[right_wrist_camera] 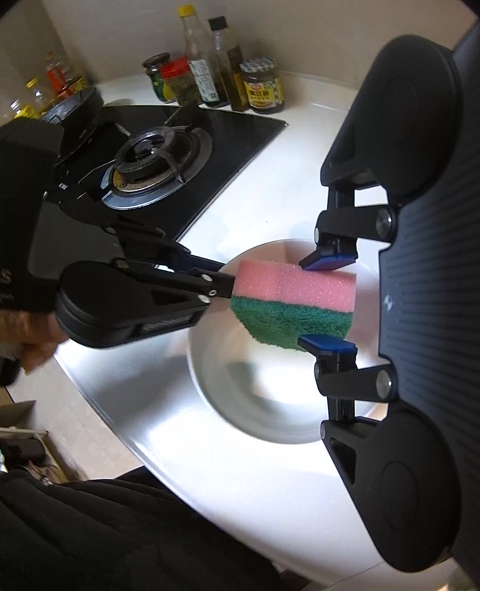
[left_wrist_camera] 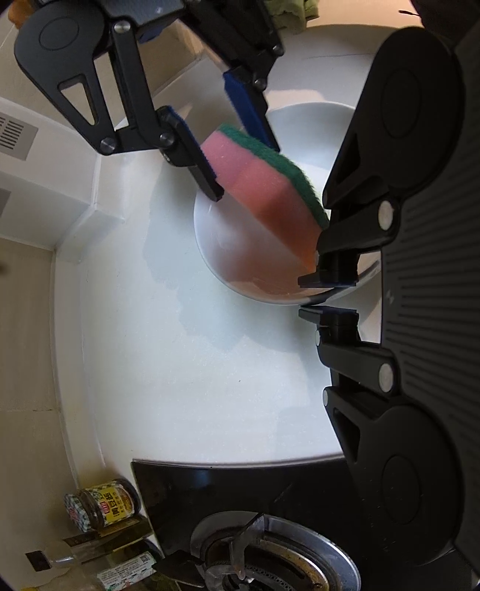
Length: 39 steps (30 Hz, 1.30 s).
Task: Clean bowl
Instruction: 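Scrub the bowl interior with the sponge in the right gripper while the left gripper holds the rim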
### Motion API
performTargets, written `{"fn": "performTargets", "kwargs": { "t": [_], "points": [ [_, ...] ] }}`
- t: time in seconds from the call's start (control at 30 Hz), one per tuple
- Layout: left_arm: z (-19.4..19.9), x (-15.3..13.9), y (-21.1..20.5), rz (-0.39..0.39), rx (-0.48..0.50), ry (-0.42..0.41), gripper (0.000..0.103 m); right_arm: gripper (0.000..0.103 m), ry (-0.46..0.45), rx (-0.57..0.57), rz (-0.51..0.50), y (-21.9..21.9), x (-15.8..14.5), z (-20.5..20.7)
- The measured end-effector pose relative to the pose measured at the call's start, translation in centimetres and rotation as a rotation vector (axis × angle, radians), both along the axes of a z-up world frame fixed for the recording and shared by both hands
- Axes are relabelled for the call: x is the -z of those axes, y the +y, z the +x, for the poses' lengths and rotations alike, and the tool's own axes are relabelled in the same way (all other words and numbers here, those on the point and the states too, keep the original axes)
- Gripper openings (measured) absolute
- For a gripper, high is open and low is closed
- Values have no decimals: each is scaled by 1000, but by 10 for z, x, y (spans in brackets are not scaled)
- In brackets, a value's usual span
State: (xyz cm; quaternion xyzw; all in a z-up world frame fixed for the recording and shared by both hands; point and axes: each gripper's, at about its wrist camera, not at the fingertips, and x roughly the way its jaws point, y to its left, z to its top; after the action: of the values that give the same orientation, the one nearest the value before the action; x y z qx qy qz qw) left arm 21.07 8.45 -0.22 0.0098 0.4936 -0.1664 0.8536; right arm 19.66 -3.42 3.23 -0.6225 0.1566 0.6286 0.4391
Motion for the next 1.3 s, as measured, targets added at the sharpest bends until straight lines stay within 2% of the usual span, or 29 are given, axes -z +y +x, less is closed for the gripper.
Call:
{"fn": "performTargets", "kwargs": {
  "t": [0.2,0.27,0.37,0.63,1.07,1.3],
  "points": [
    [-2,-18,8,-21,52,-92,0,32,-16,-37,19,-2,3,-4],
    [-2,-28,10,-82,93,-122,0,32,-21,-48,27,-3,4,-5],
    [-1,-36,5,-76,138,-141,0,32,-15,-48,40,-3,3,-7],
    [0,-24,-8,-57,201,-95,0,32,-36,-63,51,-2,6,-10],
    [-23,-12,-3,-95,124,-68,0,38,-36,113,127,-2,10,-2],
    [-28,-8,-4,-105,157,-59,0,38,-63,188,143,-5,13,-6]
  ]
}}
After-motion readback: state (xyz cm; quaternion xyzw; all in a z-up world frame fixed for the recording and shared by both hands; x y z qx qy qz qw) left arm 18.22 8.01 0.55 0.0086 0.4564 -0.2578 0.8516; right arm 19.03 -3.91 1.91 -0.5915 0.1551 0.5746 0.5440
